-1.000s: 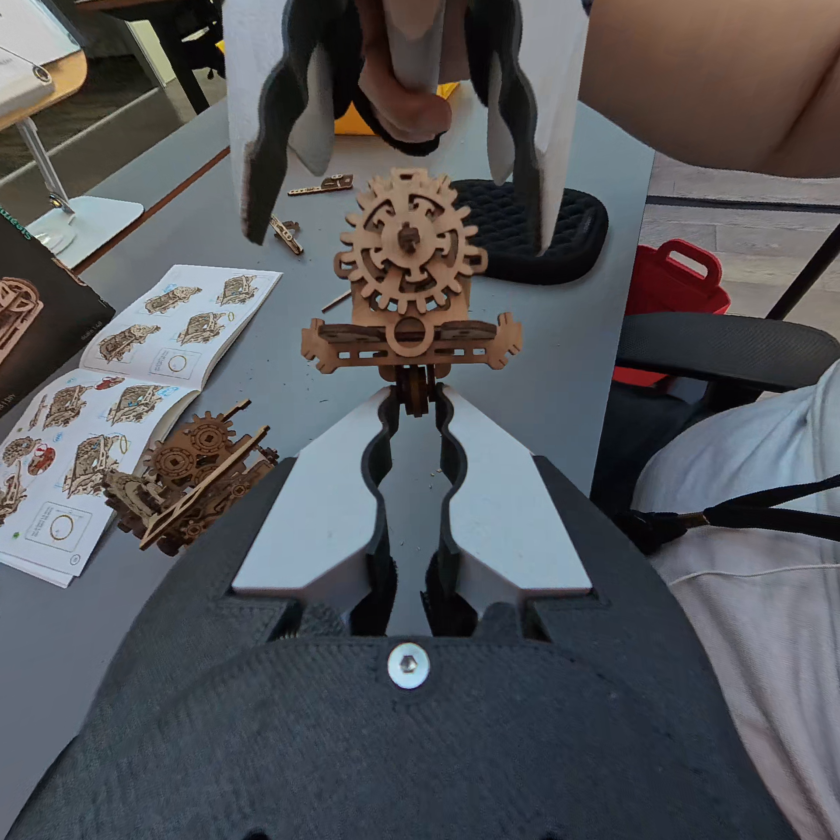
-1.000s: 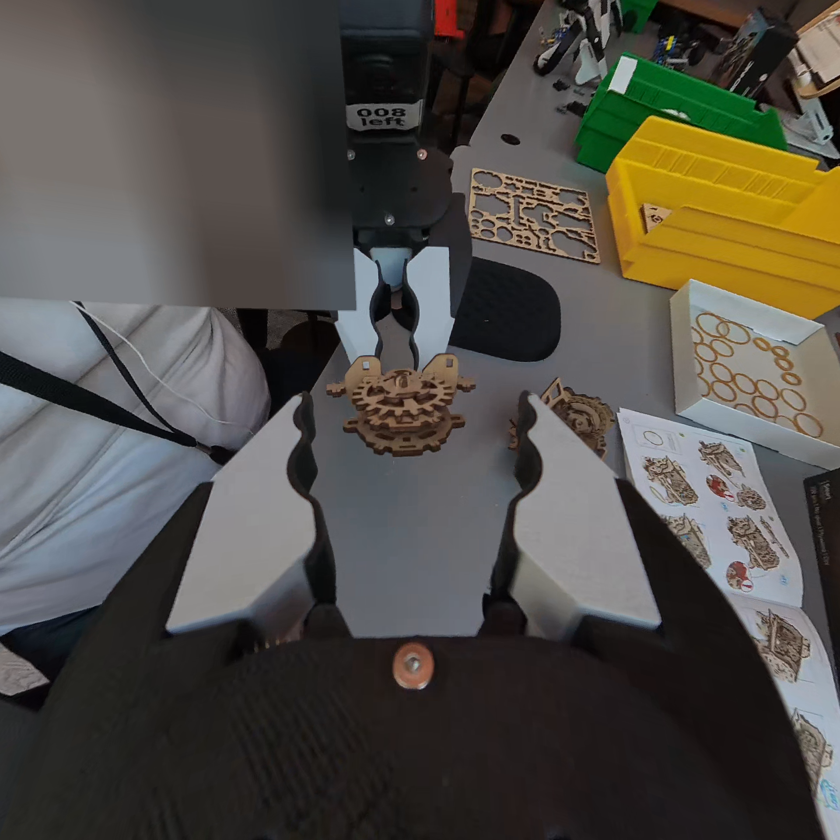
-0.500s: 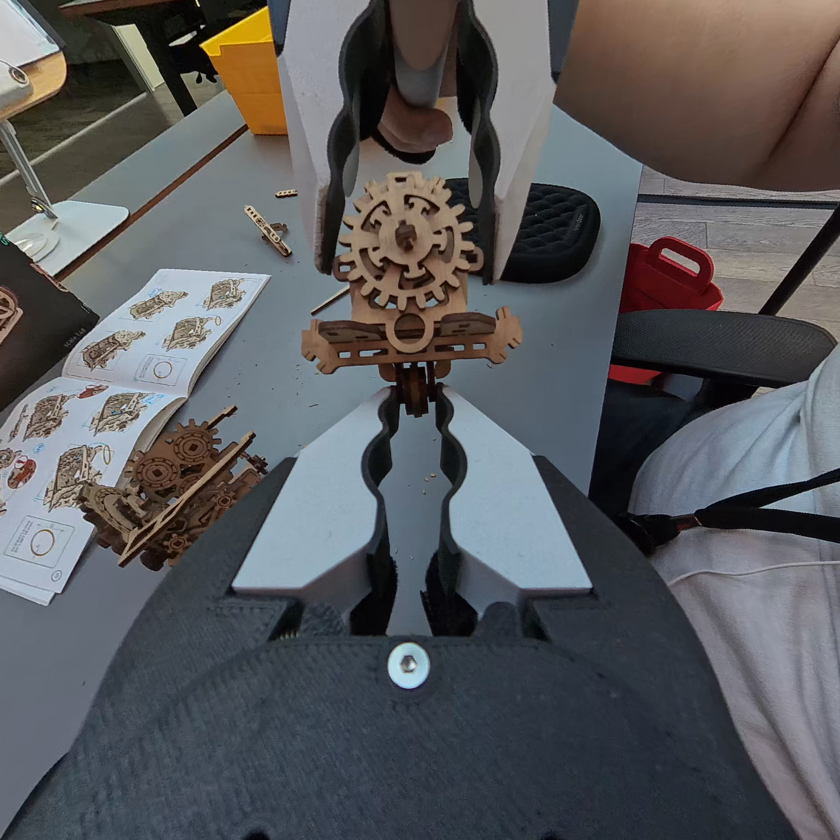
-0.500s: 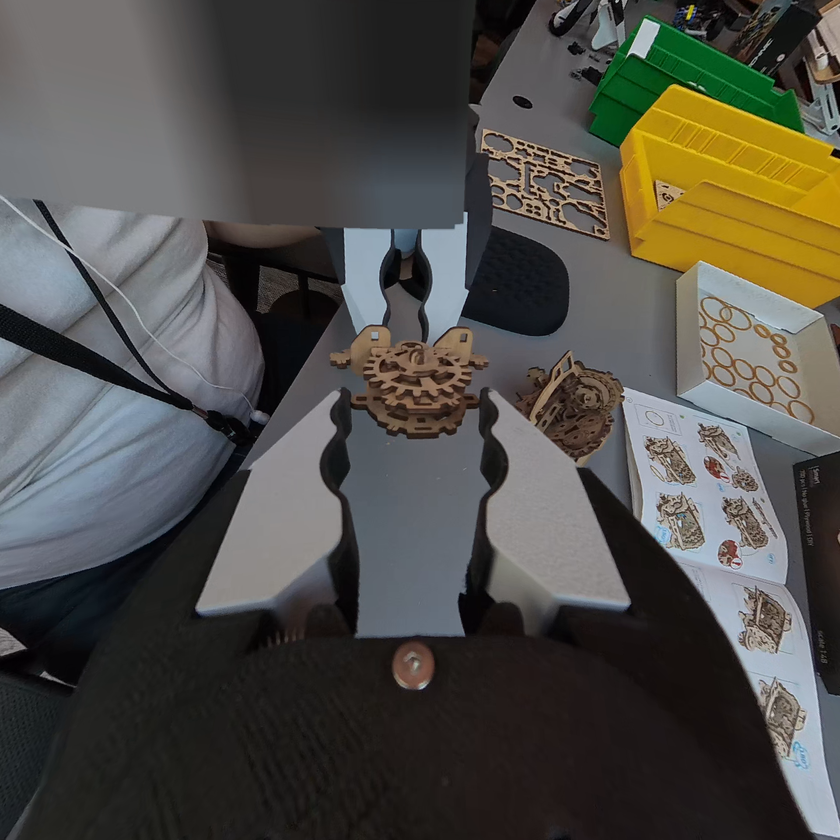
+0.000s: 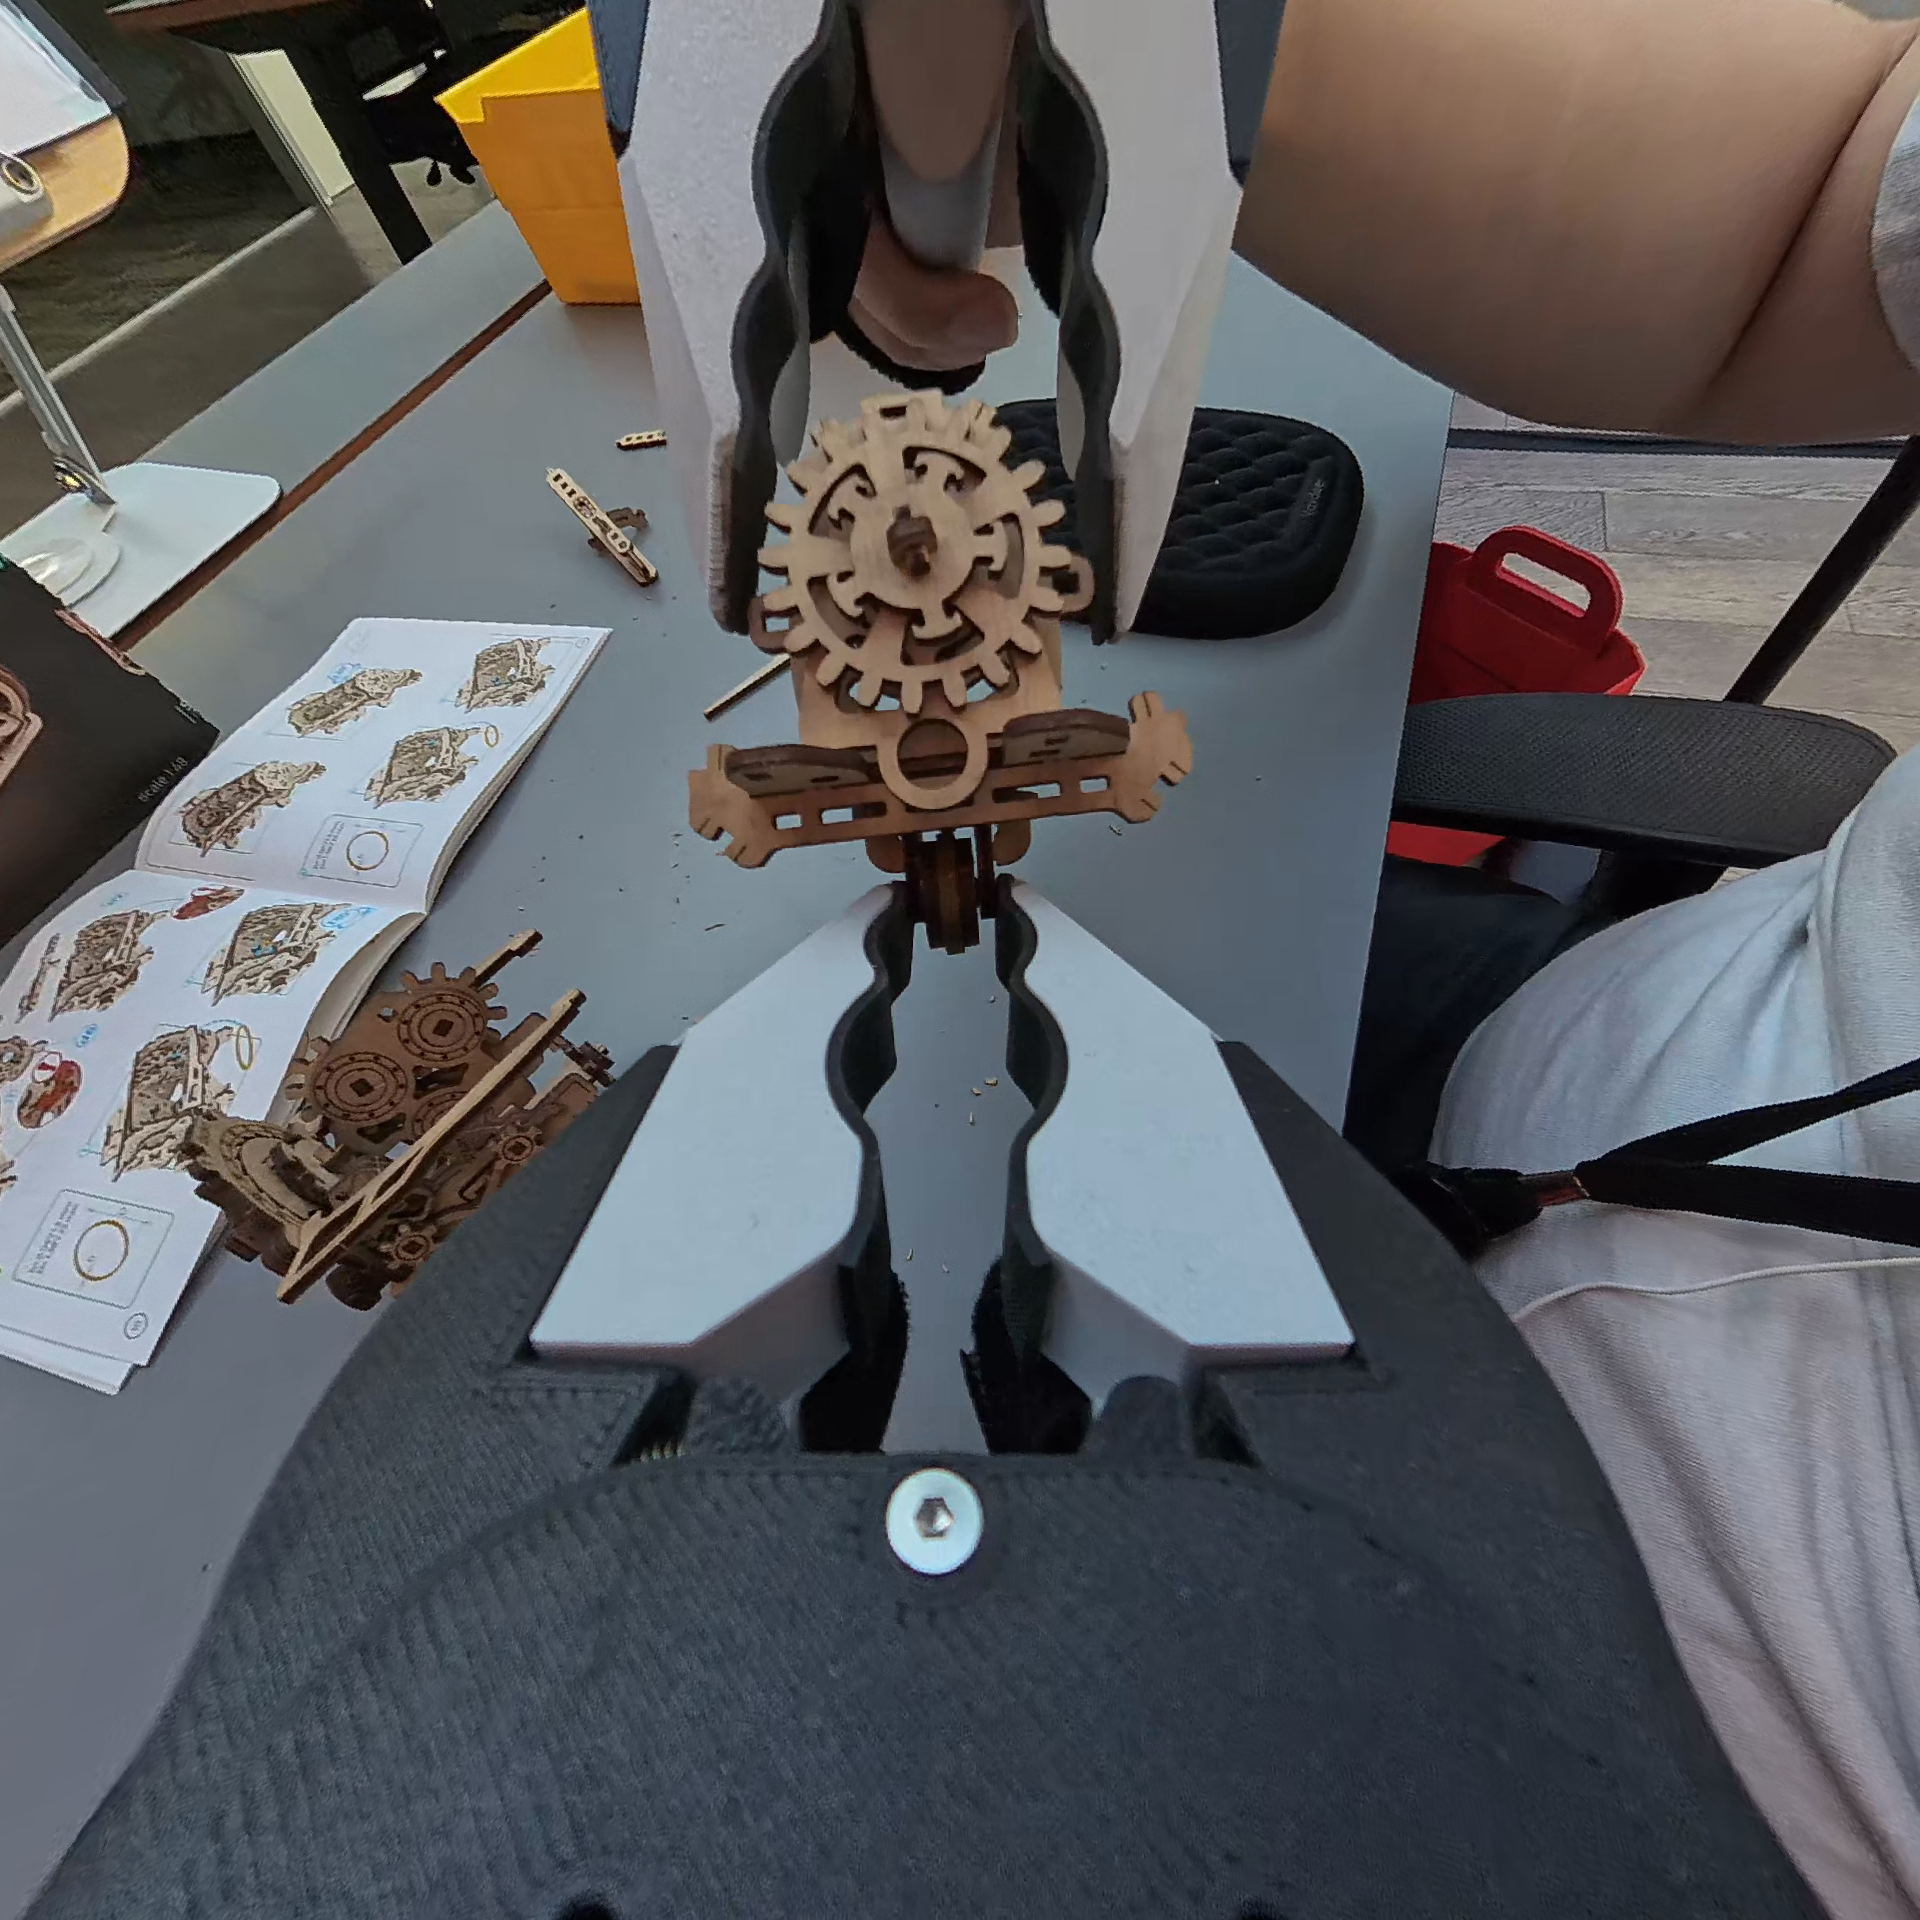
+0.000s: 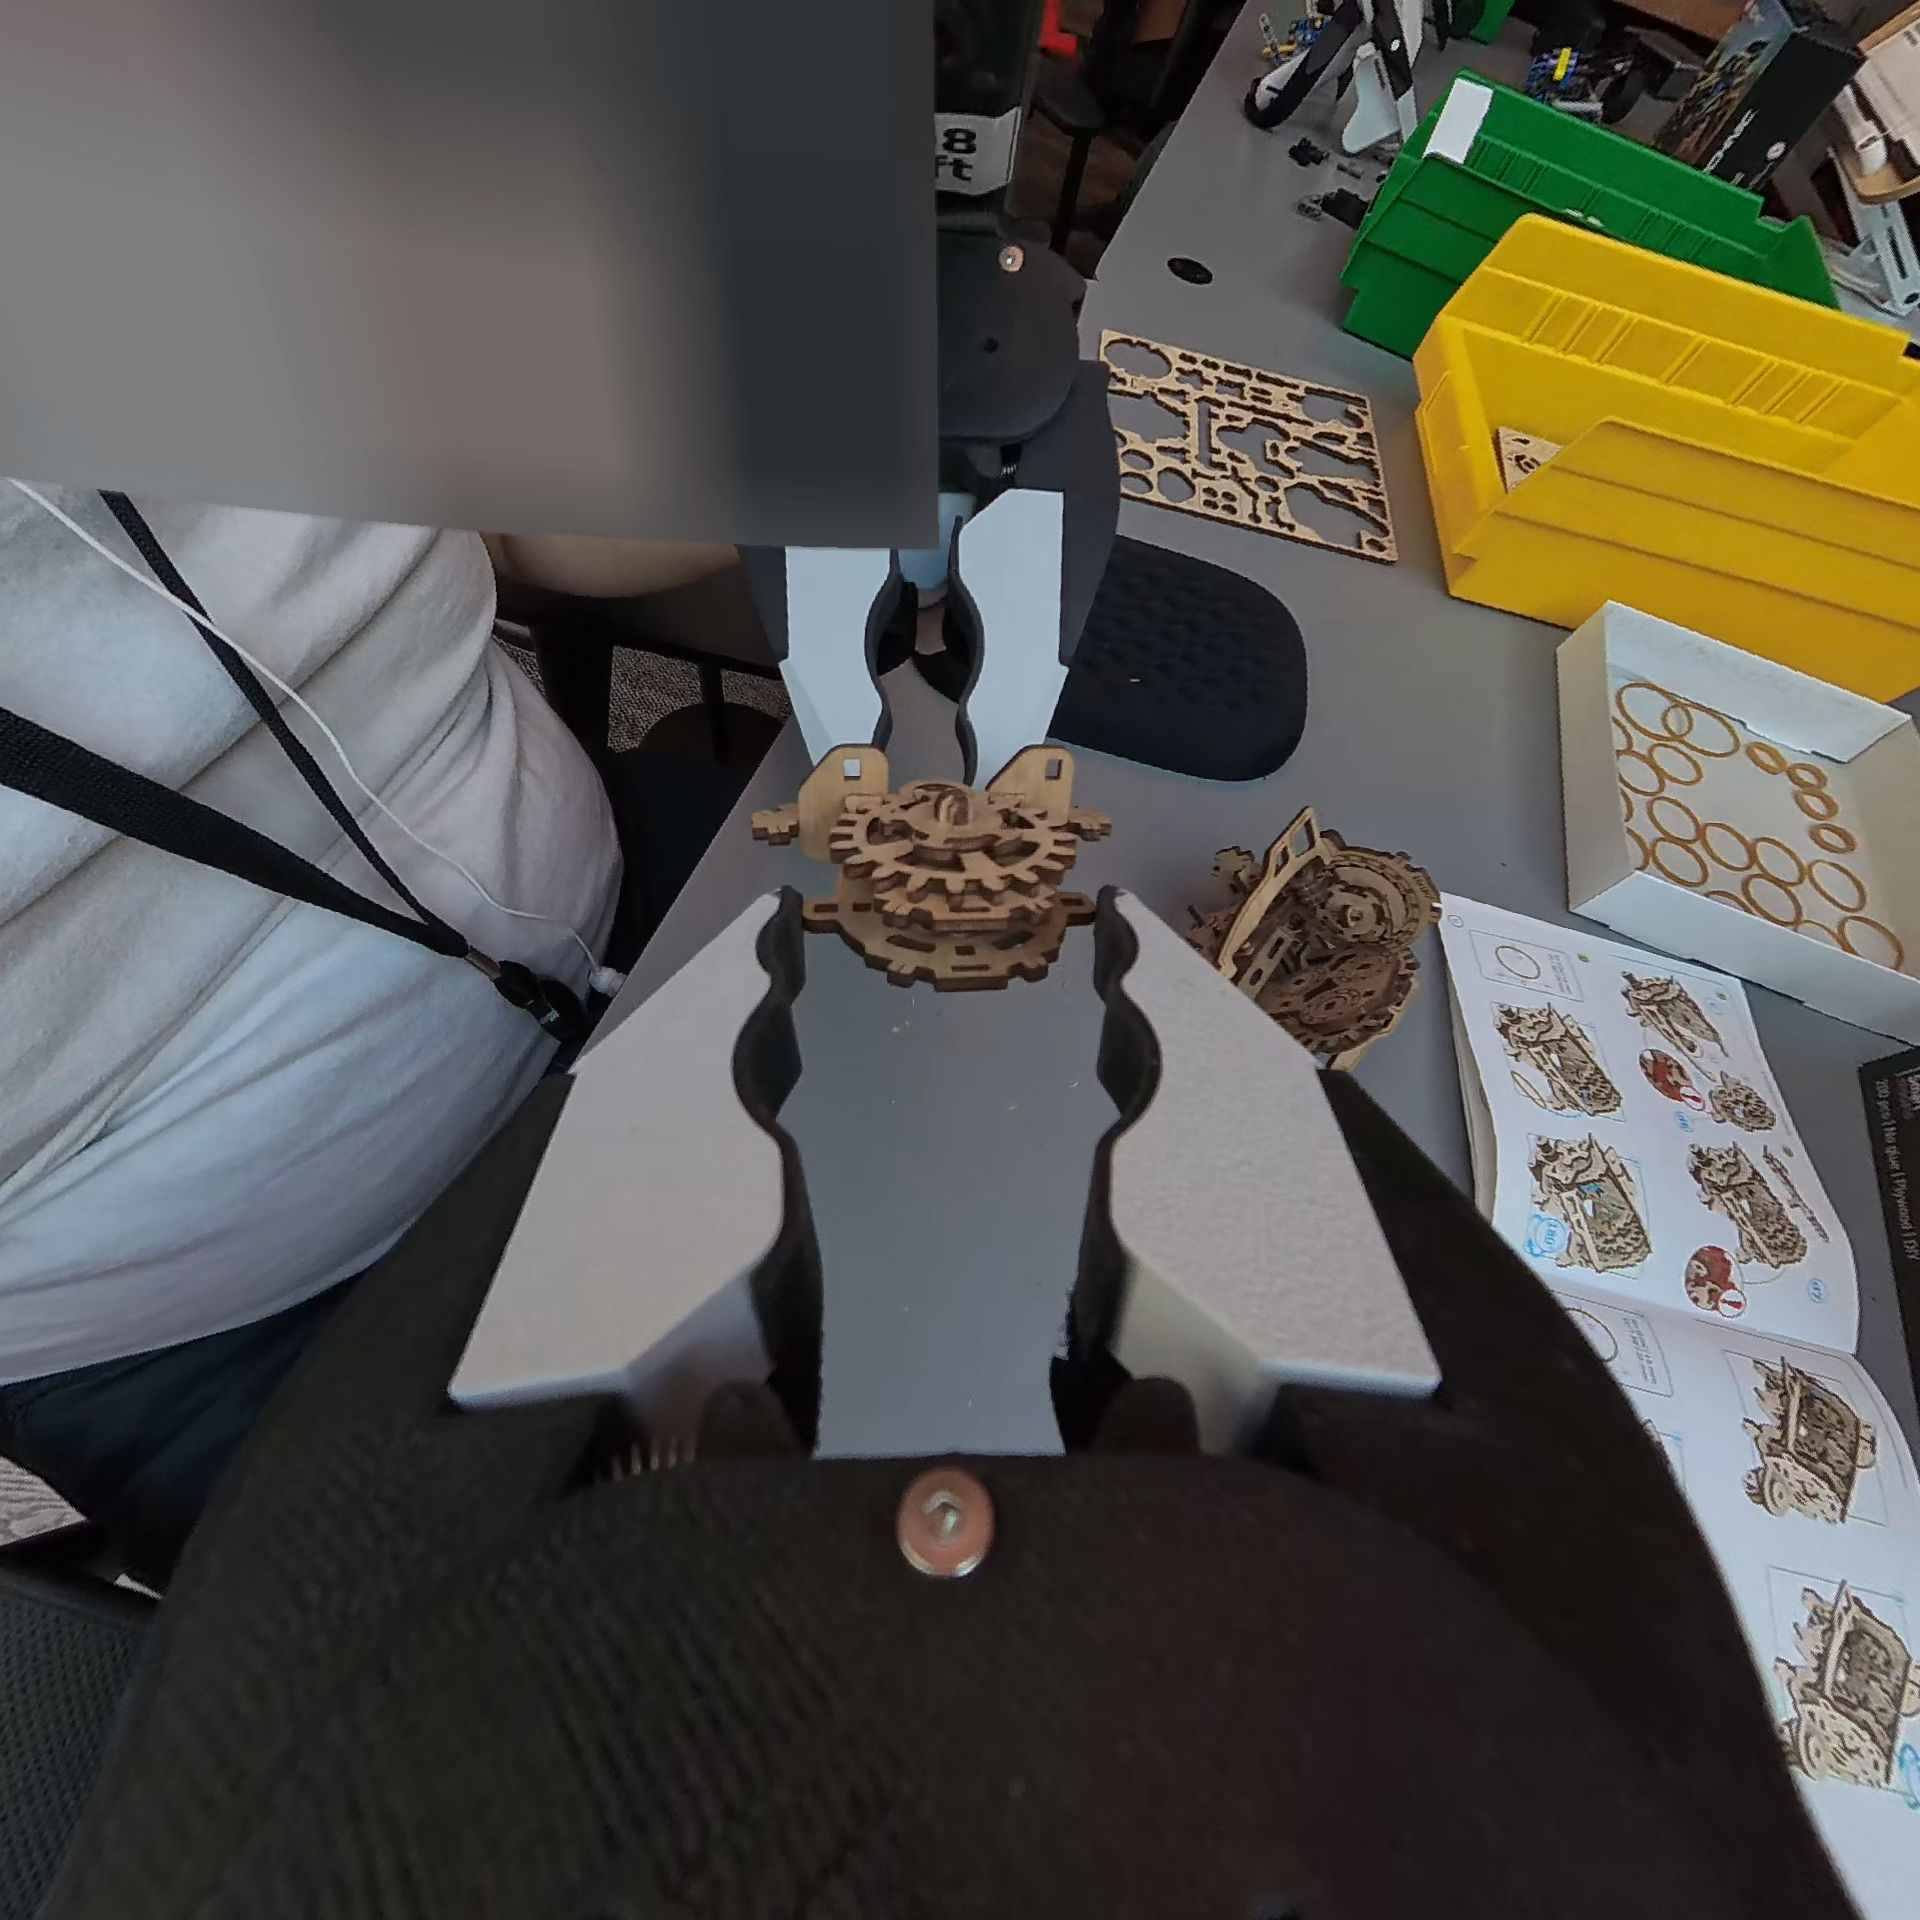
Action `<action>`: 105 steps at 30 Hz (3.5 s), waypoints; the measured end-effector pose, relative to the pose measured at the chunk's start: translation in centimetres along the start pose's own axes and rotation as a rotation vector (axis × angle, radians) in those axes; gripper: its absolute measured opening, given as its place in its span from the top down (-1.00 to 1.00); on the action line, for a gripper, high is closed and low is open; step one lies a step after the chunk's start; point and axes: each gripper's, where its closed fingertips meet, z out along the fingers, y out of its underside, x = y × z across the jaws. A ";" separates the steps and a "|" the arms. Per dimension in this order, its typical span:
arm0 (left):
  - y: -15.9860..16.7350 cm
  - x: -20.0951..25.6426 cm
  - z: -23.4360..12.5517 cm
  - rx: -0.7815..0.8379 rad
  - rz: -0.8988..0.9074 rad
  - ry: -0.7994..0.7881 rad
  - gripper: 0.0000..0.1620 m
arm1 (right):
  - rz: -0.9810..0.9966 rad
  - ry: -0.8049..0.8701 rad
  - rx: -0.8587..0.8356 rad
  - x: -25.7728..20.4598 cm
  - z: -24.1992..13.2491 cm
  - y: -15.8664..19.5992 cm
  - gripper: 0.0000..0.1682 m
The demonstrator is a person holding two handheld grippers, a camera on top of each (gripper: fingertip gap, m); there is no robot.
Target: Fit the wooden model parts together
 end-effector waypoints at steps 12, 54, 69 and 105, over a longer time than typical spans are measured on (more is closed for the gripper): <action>-0.1 0.0 0.1 -0.002 0.004 0.005 0.83 | 0.000 -0.006 0.002 -0.1 -0.4 0.0 0.35; 4.5 -16.7 -3.3 0.086 -0.273 0.646 0.28 | 0.268 0.181 -0.031 5.8 0.0 7.0 0.35; 5.8 -15.0 -1.2 0.027 -0.384 0.797 0.50 | 0.269 0.187 -0.056 5.9 0.1 7.8 0.35; 5.1 -14.9 -0.8 0.073 -0.209 0.876 0.63 | 0.276 0.185 -0.090 5.9 0.4 8.7 0.35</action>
